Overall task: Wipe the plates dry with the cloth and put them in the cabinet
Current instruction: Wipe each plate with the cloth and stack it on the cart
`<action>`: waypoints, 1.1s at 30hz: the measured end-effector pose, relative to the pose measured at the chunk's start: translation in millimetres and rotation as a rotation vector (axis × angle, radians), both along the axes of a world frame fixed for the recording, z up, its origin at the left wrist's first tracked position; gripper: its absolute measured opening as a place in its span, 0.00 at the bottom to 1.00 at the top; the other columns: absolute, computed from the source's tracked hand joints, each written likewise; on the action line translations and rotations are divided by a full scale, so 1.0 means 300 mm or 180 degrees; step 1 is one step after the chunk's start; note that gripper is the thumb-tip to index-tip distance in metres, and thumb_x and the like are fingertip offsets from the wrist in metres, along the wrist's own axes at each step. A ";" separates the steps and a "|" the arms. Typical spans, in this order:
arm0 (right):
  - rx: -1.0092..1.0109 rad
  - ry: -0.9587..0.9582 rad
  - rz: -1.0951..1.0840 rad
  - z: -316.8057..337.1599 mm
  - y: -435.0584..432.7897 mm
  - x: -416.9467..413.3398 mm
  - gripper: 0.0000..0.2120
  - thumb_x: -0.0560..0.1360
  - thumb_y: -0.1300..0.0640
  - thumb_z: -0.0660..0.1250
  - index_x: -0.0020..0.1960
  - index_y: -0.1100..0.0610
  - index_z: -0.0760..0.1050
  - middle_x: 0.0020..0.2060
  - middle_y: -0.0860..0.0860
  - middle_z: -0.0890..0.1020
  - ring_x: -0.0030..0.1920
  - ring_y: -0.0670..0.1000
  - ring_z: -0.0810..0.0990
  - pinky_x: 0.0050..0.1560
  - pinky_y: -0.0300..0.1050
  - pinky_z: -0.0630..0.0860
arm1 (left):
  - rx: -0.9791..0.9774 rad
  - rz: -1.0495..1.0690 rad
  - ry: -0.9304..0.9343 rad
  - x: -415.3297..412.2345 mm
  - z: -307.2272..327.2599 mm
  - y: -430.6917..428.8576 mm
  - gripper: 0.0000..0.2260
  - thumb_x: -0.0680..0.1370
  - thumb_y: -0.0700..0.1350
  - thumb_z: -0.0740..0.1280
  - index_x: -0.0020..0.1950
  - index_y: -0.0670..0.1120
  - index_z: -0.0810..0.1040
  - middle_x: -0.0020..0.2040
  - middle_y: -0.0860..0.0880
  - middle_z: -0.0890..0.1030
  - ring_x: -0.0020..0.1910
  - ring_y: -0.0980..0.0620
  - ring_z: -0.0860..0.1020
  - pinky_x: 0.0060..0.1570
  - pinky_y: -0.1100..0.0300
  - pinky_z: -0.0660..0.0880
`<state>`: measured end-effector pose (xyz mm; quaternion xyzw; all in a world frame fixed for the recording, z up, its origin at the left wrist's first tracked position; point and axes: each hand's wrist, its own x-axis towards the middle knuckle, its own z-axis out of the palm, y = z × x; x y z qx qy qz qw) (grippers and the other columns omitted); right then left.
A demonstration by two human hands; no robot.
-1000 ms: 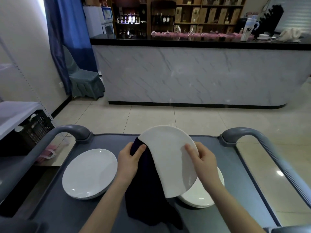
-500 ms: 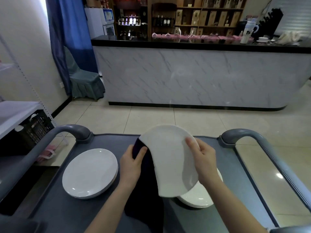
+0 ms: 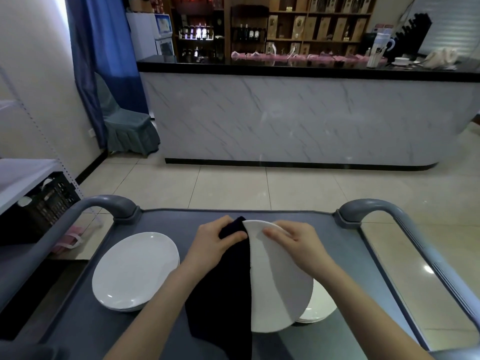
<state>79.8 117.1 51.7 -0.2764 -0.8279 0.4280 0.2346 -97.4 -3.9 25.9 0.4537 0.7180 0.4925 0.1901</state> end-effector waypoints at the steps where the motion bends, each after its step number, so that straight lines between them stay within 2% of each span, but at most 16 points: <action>1: -0.0076 0.0107 -0.0061 -0.002 -0.002 0.002 0.11 0.79 0.50 0.68 0.38 0.44 0.80 0.30 0.43 0.79 0.33 0.38 0.73 0.34 0.34 0.67 | 0.0023 0.0072 -0.0021 0.001 -0.004 0.001 0.10 0.75 0.47 0.74 0.36 0.53 0.75 0.32 0.58 0.77 0.31 0.62 0.71 0.34 0.69 0.67; 4: -0.0438 0.0611 -0.0613 -0.026 -0.030 0.016 0.14 0.80 0.51 0.68 0.35 0.47 0.79 0.28 0.41 0.76 0.31 0.40 0.71 0.32 0.34 0.66 | 0.0238 0.0587 -0.0093 -0.007 -0.014 -0.009 0.09 0.75 0.49 0.73 0.37 0.54 0.75 0.33 0.59 0.79 0.31 0.63 0.74 0.34 0.70 0.69; 6: -0.0764 0.1062 -0.1222 -0.060 -0.078 0.011 0.18 0.80 0.50 0.67 0.31 0.49 0.75 0.27 0.42 0.72 0.29 0.41 0.68 0.30 0.33 0.64 | 0.0395 0.0837 -0.0352 -0.005 -0.024 -0.021 0.05 0.75 0.49 0.73 0.42 0.55 0.78 0.38 0.61 0.82 0.36 0.63 0.78 0.37 0.70 0.72; 9: -0.1280 0.1419 -0.1841 -0.103 -0.142 -0.002 0.20 0.80 0.47 0.65 0.34 0.56 0.71 0.28 0.44 0.69 0.29 0.44 0.66 0.30 0.36 0.65 | 0.0433 0.1122 -0.0963 0.020 -0.067 -0.046 0.03 0.76 0.47 0.72 0.48 0.54 0.79 0.43 0.59 0.84 0.42 0.60 0.81 0.44 0.61 0.77; 11: -0.1197 0.1222 -0.1596 -0.105 -0.145 0.004 0.17 0.81 0.48 0.64 0.35 0.49 0.75 0.29 0.41 0.74 0.30 0.42 0.70 0.32 0.33 0.67 | 0.0415 0.1211 -0.1235 0.028 -0.091 -0.067 0.02 0.77 0.45 0.71 0.48 0.52 0.80 0.43 0.57 0.84 0.43 0.56 0.82 0.42 0.62 0.77; 12: -0.1086 0.1026 -0.1353 -0.096 -0.135 0.014 0.13 0.81 0.49 0.64 0.38 0.45 0.77 0.32 0.41 0.78 0.33 0.41 0.74 0.35 0.33 0.70 | 0.0423 0.1213 -0.1248 0.025 -0.096 -0.078 0.02 0.77 0.45 0.71 0.48 0.51 0.80 0.42 0.56 0.84 0.43 0.55 0.82 0.40 0.65 0.76; 14: -0.0878 0.0612 -0.0868 -0.065 -0.089 0.035 0.04 0.78 0.46 0.68 0.46 0.45 0.79 0.39 0.41 0.82 0.40 0.42 0.79 0.41 0.40 0.74 | 0.0529 0.1115 -0.1124 0.014 -0.083 -0.095 0.03 0.76 0.44 0.72 0.46 0.52 0.81 0.41 0.56 0.84 0.42 0.57 0.82 0.38 0.69 0.75; 16: -0.0688 0.0259 -0.0406 -0.026 -0.031 0.041 0.05 0.76 0.45 0.71 0.48 0.45 0.79 0.41 0.42 0.83 0.43 0.44 0.82 0.43 0.43 0.76 | 0.0559 0.0819 -0.0863 -0.005 -0.051 -0.095 0.06 0.75 0.42 0.73 0.44 0.54 0.81 0.40 0.56 0.84 0.39 0.60 0.81 0.38 0.71 0.74; 18: -0.0481 -0.0132 0.0020 0.009 0.002 0.020 0.03 0.76 0.46 0.71 0.47 0.43 0.80 0.42 0.41 0.84 0.43 0.43 0.82 0.44 0.41 0.77 | 0.0338 0.0389 -0.0521 -0.013 -0.016 -0.080 0.08 0.74 0.42 0.75 0.41 0.55 0.81 0.38 0.56 0.83 0.37 0.61 0.79 0.38 0.70 0.73; 21: -0.0276 -0.0454 0.0309 0.003 0.000 -0.015 0.08 0.78 0.45 0.68 0.43 0.46 0.79 0.37 0.42 0.83 0.37 0.40 0.79 0.39 0.40 0.73 | 0.0080 0.0054 -0.0375 -0.006 0.000 -0.053 0.07 0.73 0.43 0.76 0.41 0.56 0.82 0.38 0.54 0.83 0.38 0.59 0.79 0.41 0.65 0.74; 23: -0.0332 -0.0272 0.0112 -0.018 -0.005 -0.016 0.12 0.78 0.46 0.68 0.38 0.48 0.78 0.31 0.43 0.78 0.32 0.42 0.74 0.35 0.40 0.69 | 0.0093 0.0192 -0.0487 -0.004 -0.007 -0.053 0.06 0.74 0.44 0.75 0.41 0.55 0.81 0.38 0.54 0.83 0.37 0.59 0.78 0.40 0.65 0.74; 26: -0.0820 0.0432 -0.0609 -0.043 -0.022 -0.006 0.12 0.78 0.48 0.69 0.37 0.50 0.80 0.29 0.43 0.78 0.31 0.43 0.73 0.33 0.39 0.69 | 0.0372 0.0698 -0.0844 -0.002 -0.043 -0.071 0.05 0.76 0.45 0.72 0.42 0.54 0.80 0.38 0.55 0.83 0.36 0.58 0.79 0.39 0.64 0.75; 28: -0.1393 0.1102 -0.1256 -0.060 -0.054 -0.021 0.13 0.78 0.48 0.69 0.40 0.55 0.80 0.30 0.44 0.79 0.30 0.44 0.75 0.32 0.38 0.72 | 0.0552 0.1057 -0.1152 0.028 -0.073 -0.080 0.03 0.78 0.46 0.70 0.45 0.53 0.80 0.41 0.55 0.84 0.41 0.56 0.82 0.43 0.59 0.77; 30: -0.1805 0.1550 -0.1655 -0.071 -0.087 -0.042 0.14 0.78 0.48 0.68 0.39 0.56 0.78 0.29 0.44 0.79 0.29 0.43 0.76 0.29 0.37 0.75 | 0.0631 0.1369 -0.1417 0.067 -0.098 -0.077 0.01 0.79 0.48 0.69 0.49 0.52 0.79 0.44 0.54 0.85 0.46 0.53 0.82 0.48 0.52 0.79; 33: -0.1744 0.1466 -0.1543 -0.074 -0.098 -0.046 0.13 0.79 0.48 0.67 0.40 0.53 0.80 0.31 0.44 0.80 0.30 0.42 0.77 0.30 0.36 0.76 | 0.0724 0.1462 -0.1507 0.072 -0.099 -0.078 0.04 0.79 0.49 0.69 0.51 0.51 0.80 0.45 0.55 0.85 0.48 0.52 0.83 0.48 0.55 0.78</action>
